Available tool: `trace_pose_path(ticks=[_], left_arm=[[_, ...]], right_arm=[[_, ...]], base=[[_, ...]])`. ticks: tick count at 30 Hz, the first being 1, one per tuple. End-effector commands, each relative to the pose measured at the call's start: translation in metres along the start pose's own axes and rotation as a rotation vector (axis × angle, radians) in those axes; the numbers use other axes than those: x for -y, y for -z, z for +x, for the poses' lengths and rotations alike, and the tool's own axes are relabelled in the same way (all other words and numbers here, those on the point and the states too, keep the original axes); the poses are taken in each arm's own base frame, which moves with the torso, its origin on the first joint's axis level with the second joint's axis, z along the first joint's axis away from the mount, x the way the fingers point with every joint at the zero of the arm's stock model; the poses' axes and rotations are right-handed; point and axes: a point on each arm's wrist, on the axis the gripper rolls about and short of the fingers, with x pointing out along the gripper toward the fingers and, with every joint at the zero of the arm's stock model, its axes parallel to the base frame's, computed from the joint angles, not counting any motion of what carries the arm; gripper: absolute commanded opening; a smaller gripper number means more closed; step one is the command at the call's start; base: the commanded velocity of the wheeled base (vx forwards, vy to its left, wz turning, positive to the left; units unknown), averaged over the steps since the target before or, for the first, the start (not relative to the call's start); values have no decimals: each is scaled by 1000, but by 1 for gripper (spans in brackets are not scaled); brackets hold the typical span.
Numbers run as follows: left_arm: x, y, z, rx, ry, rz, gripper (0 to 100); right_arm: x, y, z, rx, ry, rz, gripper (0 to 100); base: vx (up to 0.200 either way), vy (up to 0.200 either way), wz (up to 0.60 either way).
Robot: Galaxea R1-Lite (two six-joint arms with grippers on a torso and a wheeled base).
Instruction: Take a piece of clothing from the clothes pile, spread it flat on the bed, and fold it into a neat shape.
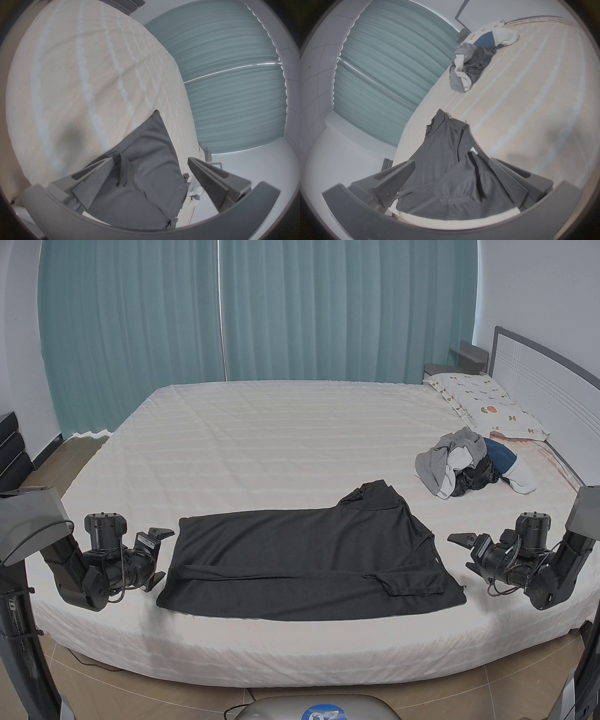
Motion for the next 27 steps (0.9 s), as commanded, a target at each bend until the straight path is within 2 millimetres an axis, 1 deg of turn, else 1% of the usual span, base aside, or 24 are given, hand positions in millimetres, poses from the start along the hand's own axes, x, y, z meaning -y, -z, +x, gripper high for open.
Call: trace_pose_path(ticks=[1,3,6,7,10,13,14,16,20,22,27], left_arm=[[3,-16,-30,-2,38,-30,100],[-2,-18,-32,-3,23,-43,100],[-2,-18,-32,-3,23,-43,100],[-7,-16,-33,-10,4,-50,100],[-8,-15,-32,-15,-1,-51,100],[-8,-14,-32,-14,2,-48,100],[-8,-14,-32,-14,2,-46,100],[-8,-14,-32,-16,1,-43,100],[-8,-14,-32,-16,-1,-40,100],[-8,-14,-32,-15,-1,-39,100],[-9,-14,-31,-17,-2,-39,100]], right_arm=[[-8,20,-34,-42,7,90,100],[-6,30,-37,-76,25,144,100],[-6,30,-37,-76,25,144,100],[1,35,-33,-98,51,226,100],[2,38,-32,-113,56,236,100],[1,49,-27,-147,70,231,100],[-2,56,-26,-164,77,221,100],[-3,64,-22,-159,104,206,100],[-4,77,-17,-148,160,179,100],[-6,81,-20,-159,161,172,100],[-9,86,-21,-166,160,160,100]], base=[[0,0,0],[0,0,0],[0,0,0],[0,0,0],[200,0,0],[200,0,0],[200,0,0],[200,0,0],[0,0,0],[0,0,0],[0,0,0]])
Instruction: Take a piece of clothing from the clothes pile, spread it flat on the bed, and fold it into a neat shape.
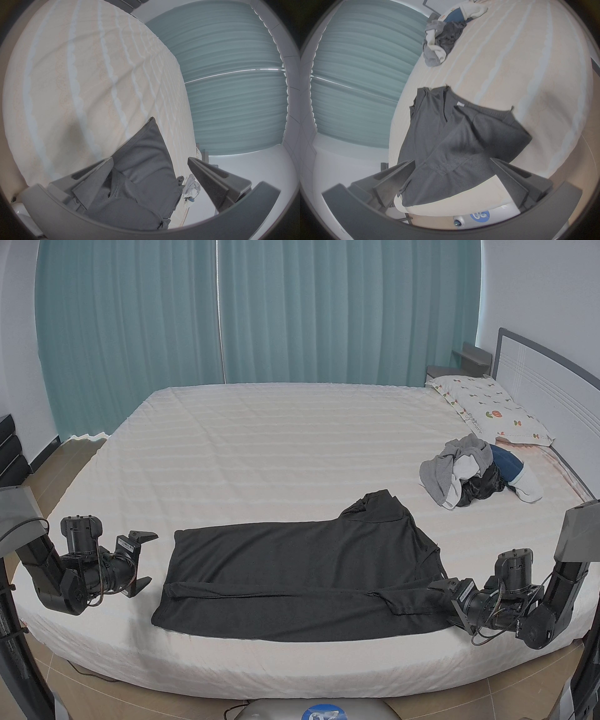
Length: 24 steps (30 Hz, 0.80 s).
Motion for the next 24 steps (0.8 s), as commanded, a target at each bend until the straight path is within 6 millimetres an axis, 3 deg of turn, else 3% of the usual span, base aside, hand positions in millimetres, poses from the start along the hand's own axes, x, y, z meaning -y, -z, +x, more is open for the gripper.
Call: trace_pose_path(ticks=[1,20,24], left_arm=[[0,0,0,0,-1,-1,100],[-1,1,1,-5,-4,2,100],[0,3,3,-8,-4,5,100]], right_arm=[[1,6,2,-17,11,-9,100],[-12,20,10,-40,-33,2,100],[-5,24,22,-26,-60,-8,100]], base=[[0,0,0],[0,0,0],[0,0,0]])
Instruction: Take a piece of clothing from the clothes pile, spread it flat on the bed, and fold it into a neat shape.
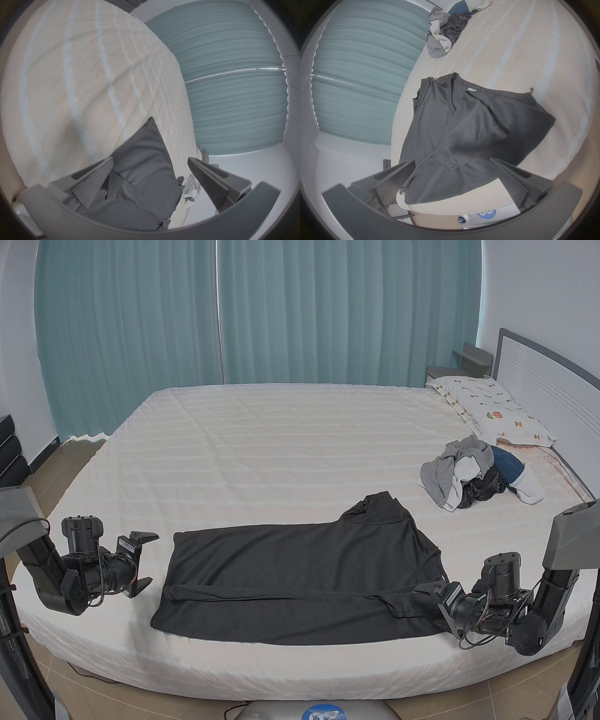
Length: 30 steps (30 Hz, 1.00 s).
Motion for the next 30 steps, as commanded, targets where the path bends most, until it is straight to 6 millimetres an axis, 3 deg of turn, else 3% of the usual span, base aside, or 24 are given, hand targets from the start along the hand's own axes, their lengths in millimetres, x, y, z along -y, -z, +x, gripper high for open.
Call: trace_pose_path(ticks=[1,23,24,30], left_arm=[[0,1,1,-4,-3,1,100],[-1,2,2,-6,-5,2,100],[-1,2,2,-6,-5,2,100],[-1,2,2,-7,-6,1,100]], right_arm=[[11,7,12,-12,9,-8,100],[16,16,19,20,49,-23,100],[15,17,20,21,50,-26,0],[12,19,16,73,26,-43,0]], base=[[0,0,0],[0,0,0],[0,0,0],[0,0,0]])
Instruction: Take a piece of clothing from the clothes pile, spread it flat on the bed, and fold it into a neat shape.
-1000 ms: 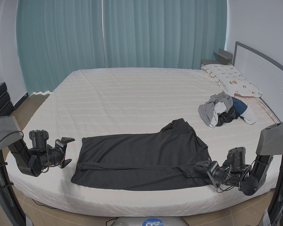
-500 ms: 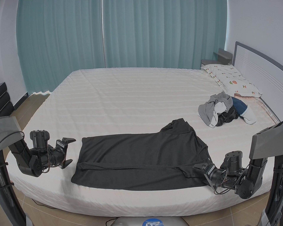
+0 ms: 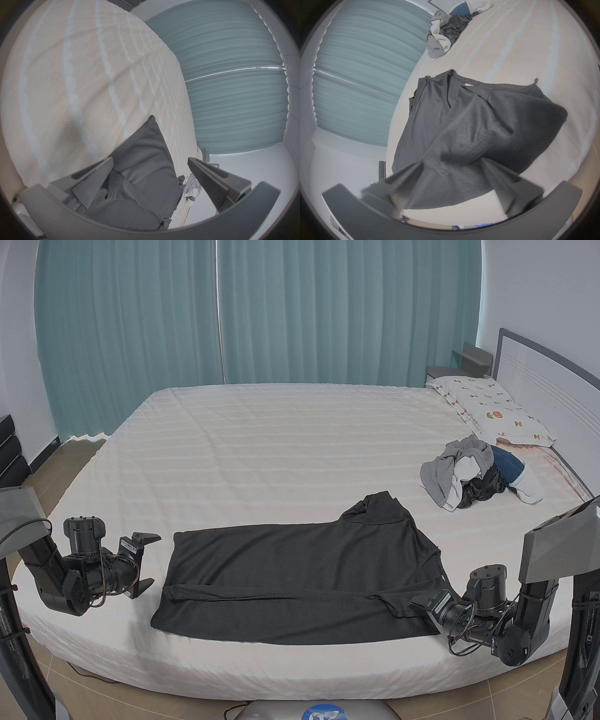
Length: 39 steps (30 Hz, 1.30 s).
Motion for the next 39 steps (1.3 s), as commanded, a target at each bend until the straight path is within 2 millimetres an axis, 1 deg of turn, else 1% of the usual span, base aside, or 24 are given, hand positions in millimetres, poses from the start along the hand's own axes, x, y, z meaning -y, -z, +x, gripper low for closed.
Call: trace_pose_path(ticks=[1,3,9,11,19,22,35,36,39], left_arm=[[-1,0,0,-1,-2,-1,100],[0,0,0,-1,-1,1,100],[-1,0,0,-1,-2,-1,100],[0,0,0,-1,-1,1,100],[0,0,0,-1,-1,1,100],[0,0,0,-1,-1,1,100],[-1,0,1,-1,-2,-1,100],[0,0,1,-1,-1,-1,100],[0,0,1,0,0,0,100]], right_arm=[[0,4,-3,9,-5,-11,0],[1,7,-5,10,-3,-20,0],[-3,7,-10,30,-9,-29,0],[-7,8,-19,29,-31,-34,0],[-23,2,-41,53,-98,-42,0],[-24,1,-44,52,-104,-45,0],[-16,8,-53,11,-49,-84,0],[-15,10,-53,3,-36,-101,100],[-11,12,-54,-11,-16,-136,100]], base=[[0,0,0],[0,0,0],[0,0,0],[0,0,0],[0,0,0],[0,0,0],[0,0,0],[0,0,0],[0,0,0]])
